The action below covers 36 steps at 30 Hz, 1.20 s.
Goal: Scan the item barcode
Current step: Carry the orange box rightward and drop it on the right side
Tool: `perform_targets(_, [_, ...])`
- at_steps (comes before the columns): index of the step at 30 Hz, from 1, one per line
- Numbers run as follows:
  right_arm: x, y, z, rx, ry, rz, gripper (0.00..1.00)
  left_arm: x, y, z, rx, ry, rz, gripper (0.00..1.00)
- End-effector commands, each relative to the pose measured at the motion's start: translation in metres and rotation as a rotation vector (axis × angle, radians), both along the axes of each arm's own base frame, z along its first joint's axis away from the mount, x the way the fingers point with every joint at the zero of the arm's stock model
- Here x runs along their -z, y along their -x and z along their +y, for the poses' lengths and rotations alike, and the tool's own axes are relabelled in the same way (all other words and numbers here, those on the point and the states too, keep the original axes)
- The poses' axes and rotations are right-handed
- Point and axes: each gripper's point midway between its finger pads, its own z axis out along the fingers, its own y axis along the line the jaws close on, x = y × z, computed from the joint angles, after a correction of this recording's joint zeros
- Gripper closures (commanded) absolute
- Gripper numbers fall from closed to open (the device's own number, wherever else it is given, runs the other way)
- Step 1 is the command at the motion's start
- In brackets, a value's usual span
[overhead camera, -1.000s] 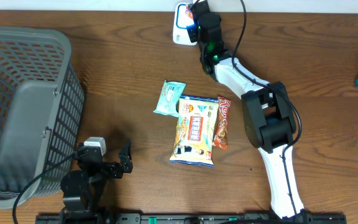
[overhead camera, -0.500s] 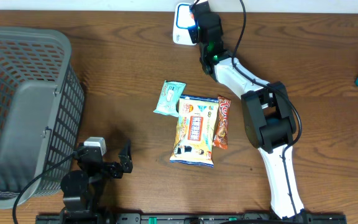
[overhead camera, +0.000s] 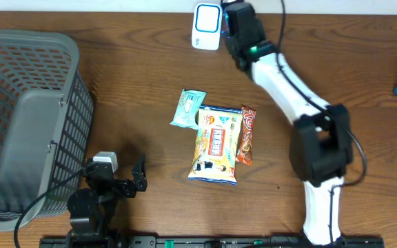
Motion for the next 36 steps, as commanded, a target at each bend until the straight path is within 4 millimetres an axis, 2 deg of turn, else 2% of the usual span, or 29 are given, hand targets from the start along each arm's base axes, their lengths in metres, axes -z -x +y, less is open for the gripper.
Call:
perform_targets(1, [-0.021, 0.016, -0.053, 0.126, 0.009, 0.048, 0.99, 0.010, 0.002, -0.001, 0.002, 0.013, 0.031, 0.00])
perform_targets(2, [-0.018, 0.020, -0.066, 0.163, 0.020, 0.072, 0.99, 0.010, 0.002, -0.001, 0.002, 0.013, 0.031, 0.00])
perform_targets(3, [-0.011, 0.027, -0.092, 0.235, 0.045, 0.111, 0.99, 0.010, 0.002, -0.001, 0.002, 0.014, 0.031, 0.00])
perform_targets(5, [0.002, 0.045, -0.154, 0.410, 0.110, 0.189, 0.99, 0.010, 0.002, -0.001, 0.002, 0.013, 0.031, 0.00])
perform_targets(6, [0.006, 0.054, -0.180, 0.479, 0.139, 0.216, 0.99, 0.010, 0.002, -0.001, 0.002, 0.013, 0.031, 0.00])
perform_targets(9, [0.007, 0.084, -0.273, 0.784, 0.179, 0.215, 0.99, 0.010, 0.002, -0.001, 0.002, 0.013, 0.031, 0.00])
perform_targets(12, [0.014, 0.107, -0.335, 0.938, 0.144, 0.231, 0.99, 0.010, 0.002, -0.001, 0.002, 0.013, 0.031, 0.00])
perform_targets(14, [0.023, 0.124, -0.367, 1.015, 0.110, 0.251, 0.99, 0.010, 0.002, -0.001, 0.002, 0.014, 0.031, 0.00])
perform_targets(19, [0.059, 0.158, -0.418, 1.098, -0.016, 0.321, 0.99, 0.010, 0.002, -0.001, 0.002, 0.013, 0.031, 0.00])
perform_targets(21, [0.069, 0.168, -0.427, 1.118, -0.035, 0.335, 0.96, 0.010, 0.002, -0.001, 0.002, 0.013, 0.031, 0.00])
perform_targets(22, [0.074, 0.171, -0.430, 1.123, -0.050, 0.341, 0.91, 0.010, 0.002, -0.001, 0.002, 0.014, 0.031, 0.00])
perform_targets(24, [0.078, 0.170, -0.430, 1.113, -0.083, 0.344, 0.66, 0.010, 0.002, -0.001, 0.002, 0.013, 0.031, 0.00])
perform_targets(25, [0.077, 0.166, -0.426, 1.098, -0.098, 0.339, 0.41, 0.010, 0.002, -0.001, 0.002, 0.013, 0.031, 0.00])
perform_targets(26, [0.075, 0.164, -0.424, 1.092, -0.097, 0.335, 0.36, 0.010, 0.002, -0.001, 0.002, 0.014, 0.031, 0.00])
perform_targets(28, [0.069, 0.156, -0.417, 1.073, -0.096, 0.321, 0.01, 0.010, 0.002, -0.001, 0.002, 0.013, 0.031, 0.00])
perform_targets(32, [0.044, 0.137, -0.393, 1.015, -0.101, 0.256, 0.01, 0.010, 0.002, -0.001, 0.002, 0.013, 0.031, 0.00])
perform_targets(35, [0.006, 0.117, -0.357, 0.936, -0.118, 0.162, 0.01, 0.010, 0.002, -0.001, 0.002, 0.013, 0.031, 0.00])
perform_targets(36, [-0.011, 0.111, -0.338, 0.908, -0.137, 0.121, 0.01, 0.010, 0.002, -0.001, 0.002, 0.013, 0.031, 0.00])
